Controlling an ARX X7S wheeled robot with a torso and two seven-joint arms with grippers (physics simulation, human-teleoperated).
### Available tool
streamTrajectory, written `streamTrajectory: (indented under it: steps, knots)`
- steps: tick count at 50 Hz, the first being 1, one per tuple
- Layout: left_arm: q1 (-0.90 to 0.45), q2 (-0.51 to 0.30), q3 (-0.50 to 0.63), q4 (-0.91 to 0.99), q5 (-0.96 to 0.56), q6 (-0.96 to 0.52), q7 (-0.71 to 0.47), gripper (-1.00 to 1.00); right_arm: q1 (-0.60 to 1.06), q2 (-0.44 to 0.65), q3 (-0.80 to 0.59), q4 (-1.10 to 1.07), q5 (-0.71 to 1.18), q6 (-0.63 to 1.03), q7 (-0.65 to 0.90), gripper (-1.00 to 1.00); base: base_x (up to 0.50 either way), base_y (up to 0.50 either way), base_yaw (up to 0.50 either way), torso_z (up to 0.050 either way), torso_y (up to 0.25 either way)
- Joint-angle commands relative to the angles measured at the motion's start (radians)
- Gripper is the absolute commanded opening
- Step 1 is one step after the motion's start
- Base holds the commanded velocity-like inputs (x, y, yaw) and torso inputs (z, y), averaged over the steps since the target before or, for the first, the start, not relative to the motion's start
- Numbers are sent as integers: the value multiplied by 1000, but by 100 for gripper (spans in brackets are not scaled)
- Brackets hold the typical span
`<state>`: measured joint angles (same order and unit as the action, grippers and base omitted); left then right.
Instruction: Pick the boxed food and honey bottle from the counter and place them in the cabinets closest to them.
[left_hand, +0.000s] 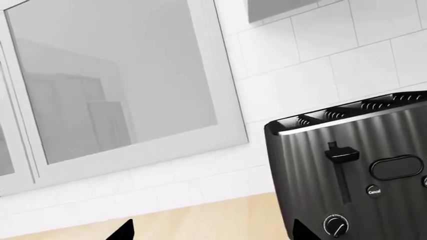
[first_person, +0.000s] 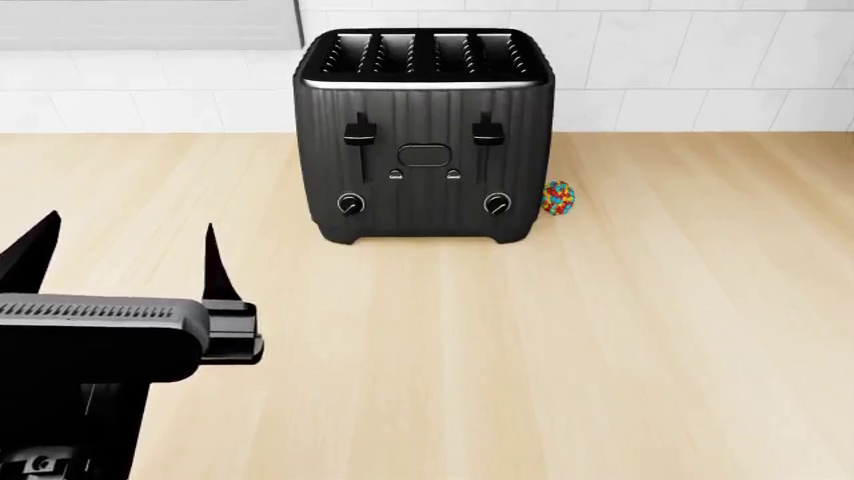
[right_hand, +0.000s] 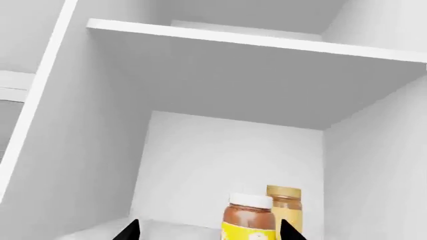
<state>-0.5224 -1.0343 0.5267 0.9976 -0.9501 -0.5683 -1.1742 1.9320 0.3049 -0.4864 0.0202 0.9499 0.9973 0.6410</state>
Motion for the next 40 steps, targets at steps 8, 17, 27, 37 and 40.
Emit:
streamTrajectory:
  steps: [8,17,27,37,40]
  knots:
    - [-57,-3,11,24,-55,-44,-37,100,-386,113,238,-576,530,299,487,100,0,0,0,0,0]
    - [-54,-14,16,24,-54,-30,-39,100,-493,137,255,-628,584,276,543,100,0,0,0,0,0]
    - [-59,-17,22,16,-49,-19,-31,100,-642,175,283,-697,591,239,573,100,0,0,0,0,0]
    - [-67,-21,27,19,-57,-18,-36,100,-745,208,301,-734,567,215,569,100,0,0,0,0,0]
    - [-66,-23,28,19,-57,-14,-37,100,-777,216,306,-745,559,207,568,100,0,0,0,0,0]
